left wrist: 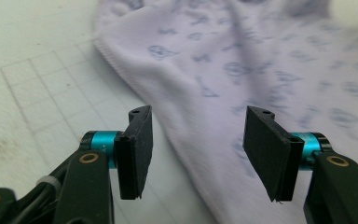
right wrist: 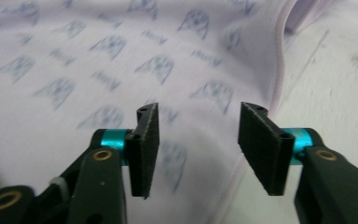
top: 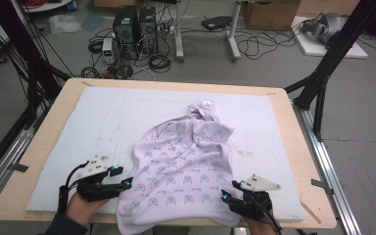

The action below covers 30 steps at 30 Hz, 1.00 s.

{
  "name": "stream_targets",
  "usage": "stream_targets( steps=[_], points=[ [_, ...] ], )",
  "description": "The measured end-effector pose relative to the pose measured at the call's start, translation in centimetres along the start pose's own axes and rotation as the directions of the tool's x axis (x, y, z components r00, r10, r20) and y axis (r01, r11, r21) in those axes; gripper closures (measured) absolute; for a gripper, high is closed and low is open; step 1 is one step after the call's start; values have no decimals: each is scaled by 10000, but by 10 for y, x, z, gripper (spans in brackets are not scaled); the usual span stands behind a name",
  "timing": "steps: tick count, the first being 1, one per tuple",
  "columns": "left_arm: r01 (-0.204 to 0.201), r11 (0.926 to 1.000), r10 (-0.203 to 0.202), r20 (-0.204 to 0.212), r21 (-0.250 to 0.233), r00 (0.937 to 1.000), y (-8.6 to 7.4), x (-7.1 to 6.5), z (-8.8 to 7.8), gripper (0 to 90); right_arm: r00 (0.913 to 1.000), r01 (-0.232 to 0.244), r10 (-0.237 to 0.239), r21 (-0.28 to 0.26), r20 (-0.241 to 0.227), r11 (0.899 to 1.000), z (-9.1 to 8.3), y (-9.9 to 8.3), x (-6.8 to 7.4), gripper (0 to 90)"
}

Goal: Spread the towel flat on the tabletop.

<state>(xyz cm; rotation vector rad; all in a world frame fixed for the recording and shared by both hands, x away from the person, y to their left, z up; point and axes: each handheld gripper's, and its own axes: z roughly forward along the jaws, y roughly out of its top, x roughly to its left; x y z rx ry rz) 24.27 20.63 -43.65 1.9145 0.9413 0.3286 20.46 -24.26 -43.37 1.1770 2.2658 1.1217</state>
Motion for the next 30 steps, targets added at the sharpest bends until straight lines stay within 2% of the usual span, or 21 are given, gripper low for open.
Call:
stream_targets(
  steps=[2, 4, 5, 6, 7, 8, 10, 11, 18, 19, 22, 23, 24, 25, 26, 27, 28, 29, 30],
  points=[
    [-44, 9997, 53, -409, 238, 9992, 3, 6, 13, 428, 9999, 14, -14, -19, 115, 10000, 5, 4, -1, 468],
    [91, 9993, -62, -784, 363, 9969, 4, 12, 22, 435, 9998, 170, -171, 85, 110, 9998, 21, 14, 0, 458],
    [105, 9992, -71, -886, 380, 9960, 5, 15, 26, 435, 9998, 170, -171, 85, 110, 9998, 21, 14, 0, 458],
    [149, 9989, -103, -1014, 455, 9948, 5, 18, 29, 438, 9993, 326, -329, 202, 155, 9993, 31, 20, 2, 450],
    [326, 9979, -261, -1134, 556, 9932, 6, 20, 32, 438, 9993, 326, -329, 202, 155, 9993, 31, 20, 2, 450],
    [463, 9969, -387, -1151, 636, 9926, 7, 22, 34, 438, 9992, 379, -381, 276, 95, 9989, 36, 22, 3, 446],
    [455, 9970, -382, -1118, 630, 9930, 9, 24, 36, 437, 9985, 551, -554, 551, 27, 9970, 45, 25, 6, 446],
    [405, 9972, -335, -1096, 628, 9934, 10, 25, 36, 437, 9974, 704, -690, 802, -197, 9943, 54, 27, 7, 445],
    [422, 9962, -353, -898, 760, 9953, 17, 29, 48, 432, 9963, 727, -697, 611, -503, 9955, 62, 31, 1, 475],
    [378, 9962, -307, -896, 790, 9955, 18, 29, 50, 434, 9953, 813, -781, 573, -565, 9950, 64, 33, -2, 503],
    [172, 9961, -77, -1090, 871, 9940, 19, 27, 52, 445, 9947, 844, -808, 563, -634, 9948, 65, 34, -4, 525],
    [76, 9961, 32, -1223, 880, 9925, 19, 26, 52, 482, 9936, 917, -879, 519, -711, 9944, 66, 34, -5, 584],
    [7, 9962, 115, -1390, 869, 9902, 18, 24, 53, 482, 9936, 917, -879, 519, -711, 9944, 66, 34, -5, 584],
    [-110, 9958, 247, -1501, 909, 9884, 18, 23, 53, 532, 9922, 916, -868, 511, -896, 9945, 67, 35, -7, 661],
    [-197, 9954, 343, -1565, 935, 9871, 18, 22, 53, 532, 9922, 916, -868, 511, -896, 9945, 67, 35, -7, 661],
    [-244, 9956, 379, -1494, 907, 9880, 18, 22, 52, 566, 9920, 917, -867, 522, -919, 9944, 66, 35, -9, 698],
    [-286, 9961, 395, -1304, 840, 9907, 18, 22, 52, 755, 9907, 856, -795, 521, -1104, 9950, 66, 35, -12, 786],
    [-438, 9953, 531, -1073, 869, 9928, 18, 22, 52, 755, 9907, 856, -795, 521, -1104, 9950, 66, 35, -12, 786],
    [-575, 9942, 671, -1053, 909, 9922, 18, 21, 52, 807, 9896, 881, -816, 506, -1187, 9948, 66, 35, -12, 833]
  ],
)
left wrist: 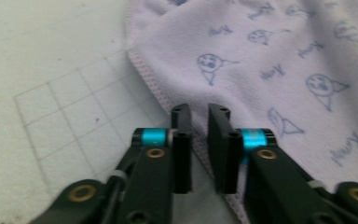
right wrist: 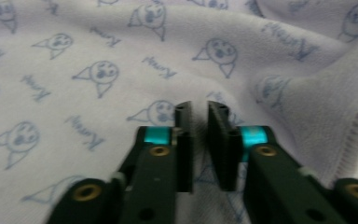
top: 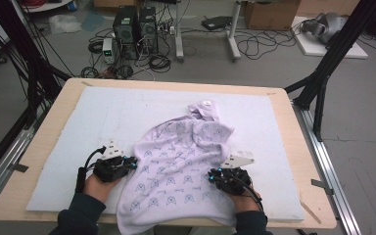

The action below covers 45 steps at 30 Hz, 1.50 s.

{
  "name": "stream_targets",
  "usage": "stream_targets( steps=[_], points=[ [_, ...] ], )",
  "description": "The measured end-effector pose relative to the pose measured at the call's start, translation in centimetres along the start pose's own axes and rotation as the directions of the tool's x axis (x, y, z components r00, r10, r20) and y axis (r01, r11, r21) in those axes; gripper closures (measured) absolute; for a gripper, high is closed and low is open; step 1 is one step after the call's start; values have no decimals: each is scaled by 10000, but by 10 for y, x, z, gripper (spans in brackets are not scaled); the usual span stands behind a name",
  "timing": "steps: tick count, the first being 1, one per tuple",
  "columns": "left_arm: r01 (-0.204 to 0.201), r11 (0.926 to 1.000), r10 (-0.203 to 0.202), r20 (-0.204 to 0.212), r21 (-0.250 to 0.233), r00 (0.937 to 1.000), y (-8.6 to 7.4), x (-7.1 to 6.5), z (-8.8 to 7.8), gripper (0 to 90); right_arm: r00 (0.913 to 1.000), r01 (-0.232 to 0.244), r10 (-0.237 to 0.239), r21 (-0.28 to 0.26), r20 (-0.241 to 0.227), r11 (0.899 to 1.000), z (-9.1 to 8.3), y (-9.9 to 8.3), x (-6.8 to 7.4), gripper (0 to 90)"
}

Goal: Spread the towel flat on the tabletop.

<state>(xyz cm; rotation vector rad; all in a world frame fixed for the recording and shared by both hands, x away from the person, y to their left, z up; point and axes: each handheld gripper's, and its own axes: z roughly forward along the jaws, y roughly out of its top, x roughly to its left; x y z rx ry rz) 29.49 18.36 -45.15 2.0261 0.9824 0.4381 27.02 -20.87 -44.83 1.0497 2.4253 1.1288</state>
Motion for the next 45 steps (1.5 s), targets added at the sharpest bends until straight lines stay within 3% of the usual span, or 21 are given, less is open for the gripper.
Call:
stream_targets(
  steps=[1, 4, 7, 12, 13, 19, 20, 21, 24, 28, 30, 34, 37, 39, 42, 43, 45],
  points=[
    [-175, 9998, 174, 46, 15, 9998, 0, -1, 0, 838, 9999, 15, -14, 41, -149, 10000, -1, 0, 0, 862],
    [-52, 10000, 51, 309, 19, 9995, 0, 0, -1, 865, 9988, 173, -167, 138, -456, 9998, -4, -2, 1, 873],
    [432, 9990, -439, 992, 87, 9941, -4, 1, -5, 866, 9976, 108, -94, 198, -680, 9997, -6, -4, 1, 873],
    [419, 9988, -457, 1643, 266, 9853, -8, -5, -14, 866, 9894, 513, -434, 536, -1388, 9972, -16, -8, 4, 872],
    [374, 9989, -418, 1704, 290, 9845, -8, -6, -16, 866, 9857, 551, -446, 602, -1626, 9967, -18, -10, 3, 873],
    [388, 9990, -426, 1956, 228, 9798, -12, -9, -26, 862, 9796, 651, -478, 828, -1953, 9944, -22, -11, 3, 863],
    [456, 9989, -461, 1853, 75, 9816, -12, -8, -27, 768, 9815, 574, -432, 711, -1865, 9958, -23, -11, 3, 758],
    [499, 9987, -474, 1663, -105, 9849, -12, -6, -28, 768, 9815, 574, -432, 711, -1865, 9958, -23, -11, 3, 758],
    [829, 9944, -750, 1148, -649, 9906, -9, 2, -28, 544, 9876, 46, -16, 184, -1570, 9998, -25, -8, 0, 589],
    [1135, 9863, -1021, 971, -1195, 9900, -5, 12, -25, 473, 9974, -371, 334, -581, -634, 9976, -23, 0, -3, 399],
    [1151, 9839, -1033, 900, -1367, 9906, -2, 14, -23, 464, 9996, -255, 263, -704, 111, 9972, -15, 7, -3, 370],
    [1151, 9832, -1027, 921, -1416, 9904, -1, 15, -18, 464, 9987, -97, 123, -525, 495, 9986, -3, 13, -3, 375],
    [1120, 9837, -994, 937, -1404, 9906, -2, 15, -16, 463, 9976, 61, -70, 129, 687, 9999, 12, 17, -3, 398],
    [1134, 9831, -1007, 930, -1435, 9906, -2, 15, -17, 463, 9974, 115, -129, 202, 715, 9997, 15, 17, -3, 407],
    [1134, 9833, -1010, 910, -1427, 9907, -3, 15, -17, 463, 9961, -23, 7, 176, 883, 9998, 14, 17, -4, 537],
    [1181, 9827, -1059, 900, -1428, 9903, -3, 15, -17, 463, 9952, 48, -67, 198, 977, 9998, 12, 15, -6, 684],
    [1179, 9833, -1062, 892, -1389, 9903, -3, 16, -18, 463, 9951, 84, -103, 190, 985, 9998, 11, 15, -7, 734]
  ],
)
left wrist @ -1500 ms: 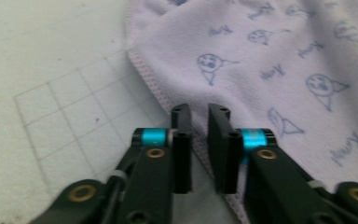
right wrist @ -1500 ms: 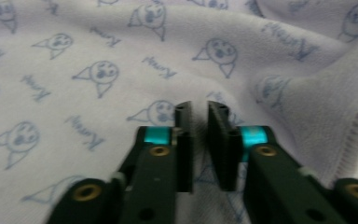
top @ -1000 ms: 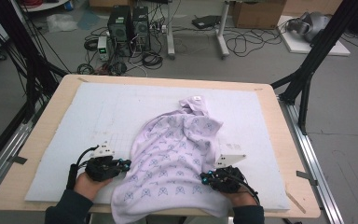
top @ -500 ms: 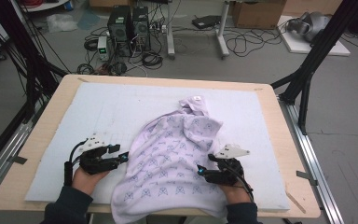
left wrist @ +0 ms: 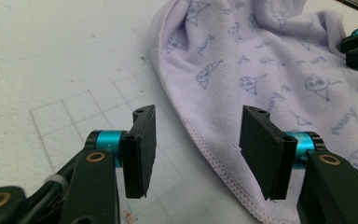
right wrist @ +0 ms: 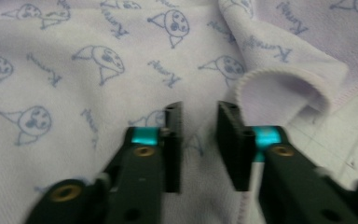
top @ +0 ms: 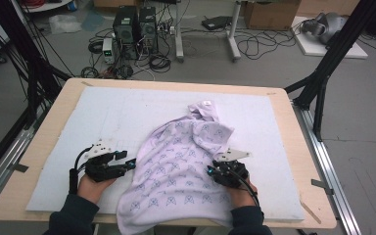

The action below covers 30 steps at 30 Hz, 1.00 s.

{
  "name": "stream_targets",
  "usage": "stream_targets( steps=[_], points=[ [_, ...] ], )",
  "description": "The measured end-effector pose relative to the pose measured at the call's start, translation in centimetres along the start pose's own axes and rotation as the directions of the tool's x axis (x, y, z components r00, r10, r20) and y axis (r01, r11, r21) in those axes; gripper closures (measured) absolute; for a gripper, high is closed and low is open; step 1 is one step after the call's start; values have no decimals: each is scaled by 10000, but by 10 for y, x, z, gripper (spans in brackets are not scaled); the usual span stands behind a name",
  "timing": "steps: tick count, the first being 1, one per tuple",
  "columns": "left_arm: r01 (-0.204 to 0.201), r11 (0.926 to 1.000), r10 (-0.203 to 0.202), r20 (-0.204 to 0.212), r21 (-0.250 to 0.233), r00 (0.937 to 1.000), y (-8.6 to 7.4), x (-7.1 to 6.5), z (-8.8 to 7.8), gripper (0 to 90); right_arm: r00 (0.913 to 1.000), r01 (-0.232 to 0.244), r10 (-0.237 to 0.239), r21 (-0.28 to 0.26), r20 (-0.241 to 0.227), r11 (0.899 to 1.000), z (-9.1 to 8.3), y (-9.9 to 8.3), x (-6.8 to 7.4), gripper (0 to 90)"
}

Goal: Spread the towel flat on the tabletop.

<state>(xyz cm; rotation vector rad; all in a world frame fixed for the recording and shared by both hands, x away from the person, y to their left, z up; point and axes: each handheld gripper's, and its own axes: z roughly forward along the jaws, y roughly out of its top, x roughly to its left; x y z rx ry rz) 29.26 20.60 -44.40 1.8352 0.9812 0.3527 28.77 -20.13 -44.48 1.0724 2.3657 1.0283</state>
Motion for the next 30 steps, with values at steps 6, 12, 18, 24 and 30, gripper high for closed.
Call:
stream_targets(
  steps=[6, 12, 18, 24, 30],
  points=[
    [-7, 10000, 8, -91, 30, 10000, -2, 1, -3, 465, 9977, 531, -518, 290, -437, 9982, -12, -4, 0, 874],
    [202, 9998, -203, -200, -86, 9996, -3, 9, -8, 464, 9692, 1298, -1151, 546, -2175, 9900, -36, -17, -1, 874],
    [212, 9997, -215, -244, -125, 9995, -3, 10, -8, 464, 9292, 1454, -870, 1389, -3592, 9796, -55, -21, -5, 839],
    [99, 9994, -112, -377, -341, 9992, -1, 7, -6, 465, 9739, 466, -626, -775, -2182, 9959, -51, 5, 5, 494],
    [49, 9998, -53, -204, -209, 9998, -3, 6, -5, 473, 9971, 68, -123, -729, -753, 9973, -5, 27, 16, 330]
  ],
)
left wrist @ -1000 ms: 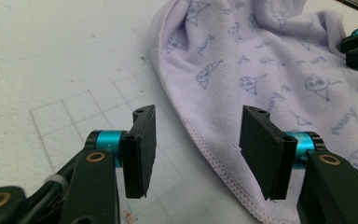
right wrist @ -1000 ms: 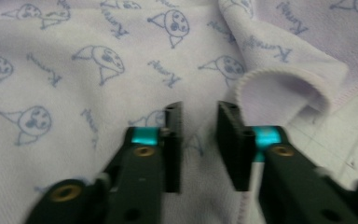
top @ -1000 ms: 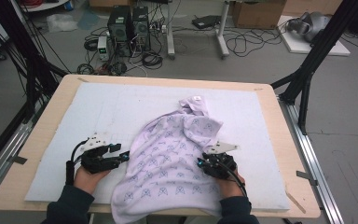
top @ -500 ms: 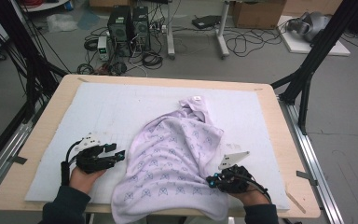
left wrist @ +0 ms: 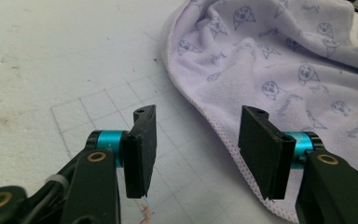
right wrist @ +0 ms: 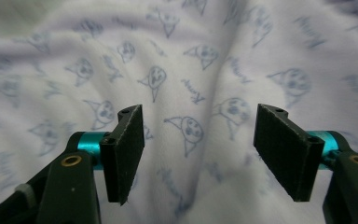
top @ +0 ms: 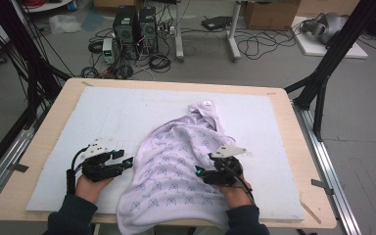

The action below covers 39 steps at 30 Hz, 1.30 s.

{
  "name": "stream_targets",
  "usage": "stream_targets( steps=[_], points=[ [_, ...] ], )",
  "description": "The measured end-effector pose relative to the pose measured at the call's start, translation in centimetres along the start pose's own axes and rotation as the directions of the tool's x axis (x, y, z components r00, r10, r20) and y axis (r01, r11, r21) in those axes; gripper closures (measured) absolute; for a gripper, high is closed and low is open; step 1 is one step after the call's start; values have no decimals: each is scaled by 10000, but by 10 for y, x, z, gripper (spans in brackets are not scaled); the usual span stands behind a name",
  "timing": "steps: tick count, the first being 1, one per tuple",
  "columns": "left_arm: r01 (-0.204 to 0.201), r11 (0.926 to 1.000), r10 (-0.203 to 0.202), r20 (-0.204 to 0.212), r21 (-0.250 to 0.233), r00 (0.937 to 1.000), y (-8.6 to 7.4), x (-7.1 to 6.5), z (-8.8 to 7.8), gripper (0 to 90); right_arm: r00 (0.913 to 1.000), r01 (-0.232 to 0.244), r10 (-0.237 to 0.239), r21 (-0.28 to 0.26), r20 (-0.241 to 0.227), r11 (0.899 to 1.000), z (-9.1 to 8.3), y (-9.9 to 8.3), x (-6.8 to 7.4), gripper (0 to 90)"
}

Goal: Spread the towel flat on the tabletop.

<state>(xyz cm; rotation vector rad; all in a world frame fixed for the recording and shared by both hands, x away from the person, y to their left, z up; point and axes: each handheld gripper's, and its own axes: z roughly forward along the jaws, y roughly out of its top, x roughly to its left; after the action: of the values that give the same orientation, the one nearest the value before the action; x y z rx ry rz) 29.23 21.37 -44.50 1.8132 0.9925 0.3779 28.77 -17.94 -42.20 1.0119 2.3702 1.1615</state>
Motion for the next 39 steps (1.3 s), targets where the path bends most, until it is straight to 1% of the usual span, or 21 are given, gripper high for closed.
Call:
stream_targets(
  steps=[3, 4, 5, 7, 9, 10, 11, 12, 15, 20, 23, 24, 25, 26, 27, 29, 31, 32, 34, 36, 39],
  points=[
    [34, 10000, -34, -74, -1, 10000, 0, 1, -2, 475, 9980, 502, -538, 992, 344, 9938, 26, 2, 2, 336],
    [65, 10000, -65, -99, -44, 9999, 0, 2, -3, 474, 9976, 517, -574, 1314, 396, 9900, 33, 2, 1, 347],
    [109, 9999, -110, -141, -68, 9998, -1, 2, -4, 473, 9989, 349, -387, 1322, 268, 9906, 36, 2, -2, 370],
    [121, 9999, -122, -223, -31, 9997, -1, 4, -5, 473, 9998, 198, -207, 1254, 57, 9919, 34, 1, -5, 526],
    [116, 9999, -115, -259, 15, 9996, -1, 4, -5, 473, 9974, 540, -474, 1283, -541, 9903, 28, -1, -4, 763],
    [119, 9999, -118, -271, 31, 9996, 0, 4, -5, 473, 9948, 701, -597, 1290, -827, 9892, 26, -2, -3, 787],
    [94, 10000, -93, -257, 31, 9996, 0, 3, -5, 473, 9862, 962, -756, 1379, -1476, 9858, 20, -6, -2, 801],
    [46, 10000, -46, -234, 20, 9997, 1, 2, -5, 473, 9862, 962, -756, 1379, -1476, 9858, 20, -6, -2, 801],
    [-64, 10000, 64, -146, -26, 9999, 4, -1, -5, 473, 9614, 1523, -1147, 1362, -2502, 9789, 8, -16, 2, 799],
    [-91, 9999, 90, -113, -86, 9999, 10, -2, -5, 470, 9441, 1954, -1410, 1612, -2978, 9674, -11, -27, 7, 795],
    [-90, 9997, 87, -123, -211, 9999, 13, -2, -7, 469, 9221, 2068, -1258, 1912, -3660, 9595, -24, -34, 6, 786],
    [-126, 9997, 124, -108, -214, 9999, 14, -2, -8, 470, 9172, 2062, -1174, 2014, -3808, 9576, -26, -34, 6, 776],
    [-101, 9997, 98, -94, -241, 9999, 15, -2, -8, 469, 9168, 2048, -1166, 1989, -3820, 9584, -29, -33, 5, 748],
    [-162, 9996, 160, -95, -243, 9998, 17, -1, -8, 469, 9198, 1866, -1067, 1817, -3775, 9655, -31, -31, 3, 687],
    [-182, 9995, 179, -93, -242, 9998, 19, -1, -7, 469, 9297, 1582, -957, 1511, -3556, 9758, -32, -29, 1, 552],
    [-239, 9995, 237, -78, -224, 9997, 23, 0, -5, 468, 9584, 438, -176, 861, -2848, 9953, -33, -22, -3, 392],
    [-276, 9995, 275, -81, -151, 9996, 29, 0, -2, 469, 9767, -267, 322, 288, -2120, 9992, -29, -15, -6, 315],
    [-298, 9995, 297, -83, -142, 9995, 32, 0, 0, 468, 9853, -336, 367, 219, -1667, 9992, -24, -13, -6, 317],
    [-393, 9992, 392, -30, -117, 9992, 39, 0, 4, 468, 9948, -268, 299, 336, -974, 9991, -12, -7, -5, 318],
    [-362, 9993, 363, 87, -18, 9993, 44, 0, 10, 469, 9984, -180, 209, 535, -531, 9984, 2, -3, -3, 323],
    [-429, 9988, 425, 156, 251, 9990, 50, 1, 18, 469, 9994, -77, 110, 966, -333, 9953, 20, -1, -3, 379]
  ],
)
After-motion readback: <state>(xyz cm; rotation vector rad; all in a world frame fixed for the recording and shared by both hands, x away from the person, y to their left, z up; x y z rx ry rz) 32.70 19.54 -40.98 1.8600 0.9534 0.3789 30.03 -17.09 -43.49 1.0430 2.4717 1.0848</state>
